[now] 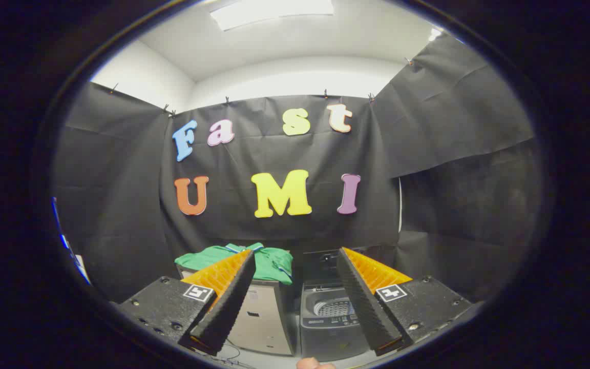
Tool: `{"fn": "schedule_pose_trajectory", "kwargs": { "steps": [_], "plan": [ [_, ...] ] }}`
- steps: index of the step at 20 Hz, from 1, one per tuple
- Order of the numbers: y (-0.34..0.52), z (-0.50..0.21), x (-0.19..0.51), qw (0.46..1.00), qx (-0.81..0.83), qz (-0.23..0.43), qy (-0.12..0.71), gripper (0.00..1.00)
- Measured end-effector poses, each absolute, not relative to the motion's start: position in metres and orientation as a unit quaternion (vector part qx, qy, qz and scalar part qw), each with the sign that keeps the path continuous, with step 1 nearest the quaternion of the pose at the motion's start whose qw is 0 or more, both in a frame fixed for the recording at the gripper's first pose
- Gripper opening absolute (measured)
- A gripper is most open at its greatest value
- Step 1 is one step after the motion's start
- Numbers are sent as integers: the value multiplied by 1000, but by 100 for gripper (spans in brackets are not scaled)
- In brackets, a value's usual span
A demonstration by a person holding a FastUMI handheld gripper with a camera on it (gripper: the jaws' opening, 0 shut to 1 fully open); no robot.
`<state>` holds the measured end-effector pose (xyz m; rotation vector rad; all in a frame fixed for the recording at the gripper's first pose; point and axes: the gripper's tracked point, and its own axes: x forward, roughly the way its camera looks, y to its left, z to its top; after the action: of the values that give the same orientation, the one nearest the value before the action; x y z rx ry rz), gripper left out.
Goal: Put the clothes into the washing machine and then close the washing machine lid.
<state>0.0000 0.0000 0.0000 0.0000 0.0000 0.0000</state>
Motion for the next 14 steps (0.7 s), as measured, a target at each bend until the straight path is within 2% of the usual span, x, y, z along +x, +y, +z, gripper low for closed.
{"fn": "schedule_pose_trajectory", "kwargs": {
  "steps": [14],
  "plan": [
    [26, -4, 37, 997, -2, 64, 31, 100]
  ]
}}
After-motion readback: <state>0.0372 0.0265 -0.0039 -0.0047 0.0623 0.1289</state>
